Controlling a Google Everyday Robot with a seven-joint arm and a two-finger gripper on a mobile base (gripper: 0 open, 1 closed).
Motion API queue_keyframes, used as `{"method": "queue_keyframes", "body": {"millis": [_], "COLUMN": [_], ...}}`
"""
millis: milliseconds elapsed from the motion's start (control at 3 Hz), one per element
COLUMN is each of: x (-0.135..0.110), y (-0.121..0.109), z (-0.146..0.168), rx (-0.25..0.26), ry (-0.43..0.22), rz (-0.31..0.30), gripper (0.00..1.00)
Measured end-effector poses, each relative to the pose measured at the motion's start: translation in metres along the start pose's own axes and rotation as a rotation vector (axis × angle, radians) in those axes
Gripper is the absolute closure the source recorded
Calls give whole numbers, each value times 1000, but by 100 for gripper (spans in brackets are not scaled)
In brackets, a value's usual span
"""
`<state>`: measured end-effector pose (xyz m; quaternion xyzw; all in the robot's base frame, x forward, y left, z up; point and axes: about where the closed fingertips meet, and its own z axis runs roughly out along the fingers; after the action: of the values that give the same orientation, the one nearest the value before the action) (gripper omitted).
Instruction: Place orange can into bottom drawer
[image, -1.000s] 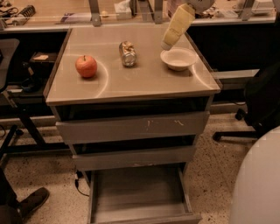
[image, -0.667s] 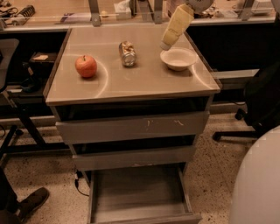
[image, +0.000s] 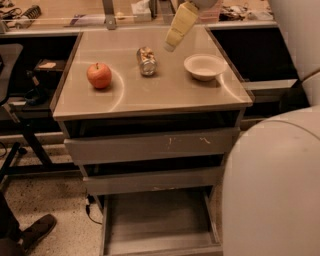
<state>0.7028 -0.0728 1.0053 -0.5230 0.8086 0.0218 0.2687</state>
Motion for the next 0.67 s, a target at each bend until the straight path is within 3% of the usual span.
{"method": "queue_keyframes", "body": {"millis": [667], "x": [-6], "y": [-3], "z": [11], "rx": [-9], "ry": [-21], "rz": [4], "gripper": [0]}}
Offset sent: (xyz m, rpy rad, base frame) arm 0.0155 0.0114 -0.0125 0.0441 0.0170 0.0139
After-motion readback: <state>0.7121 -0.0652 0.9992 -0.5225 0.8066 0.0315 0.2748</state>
